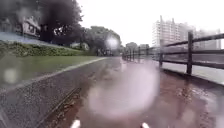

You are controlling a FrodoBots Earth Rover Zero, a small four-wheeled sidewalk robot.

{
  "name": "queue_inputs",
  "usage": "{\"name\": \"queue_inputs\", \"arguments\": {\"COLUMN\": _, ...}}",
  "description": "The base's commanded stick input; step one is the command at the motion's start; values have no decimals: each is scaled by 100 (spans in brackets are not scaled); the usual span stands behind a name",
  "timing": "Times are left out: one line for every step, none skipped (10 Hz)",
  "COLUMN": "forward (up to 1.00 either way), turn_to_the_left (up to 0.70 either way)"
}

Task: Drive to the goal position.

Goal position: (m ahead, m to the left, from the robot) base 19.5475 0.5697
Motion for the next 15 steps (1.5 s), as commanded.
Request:
{"name": "queue_inputs", "arguments": {"forward": 70, "turn_to_the_left": 0}}
{"name": "queue_inputs", "arguments": {"forward": 70, "turn_to_the_left": 0}}
{"name": "queue_inputs", "arguments": {"forward": 70, "turn_to_the_left": 0}}
{"name": "queue_inputs", "arguments": {"forward": 70, "turn_to_the_left": 0}}
{"name": "queue_inputs", "arguments": {"forward": 70, "turn_to_the_left": 0}}
{"name": "queue_inputs", "arguments": {"forward": 70, "turn_to_the_left": 0}}
{"name": "queue_inputs", "arguments": {"forward": 70, "turn_to_the_left": 0}}
{"name": "queue_inputs", "arguments": {"forward": 70, "turn_to_the_left": 0}}
{"name": "queue_inputs", "arguments": {"forward": 70, "turn_to_the_left": 0}}
{"name": "queue_inputs", "arguments": {"forward": 70, "turn_to_the_left": 0}}
{"name": "queue_inputs", "arguments": {"forward": 70, "turn_to_the_left": 0}}
{"name": "queue_inputs", "arguments": {"forward": 70, "turn_to_the_left": 0}}
{"name": "queue_inputs", "arguments": {"forward": 70, "turn_to_the_left": 0}}
{"name": "queue_inputs", "arguments": {"forward": 70, "turn_to_the_left": 0}}
{"name": "queue_inputs", "arguments": {"forward": 70, "turn_to_the_left": 0}}
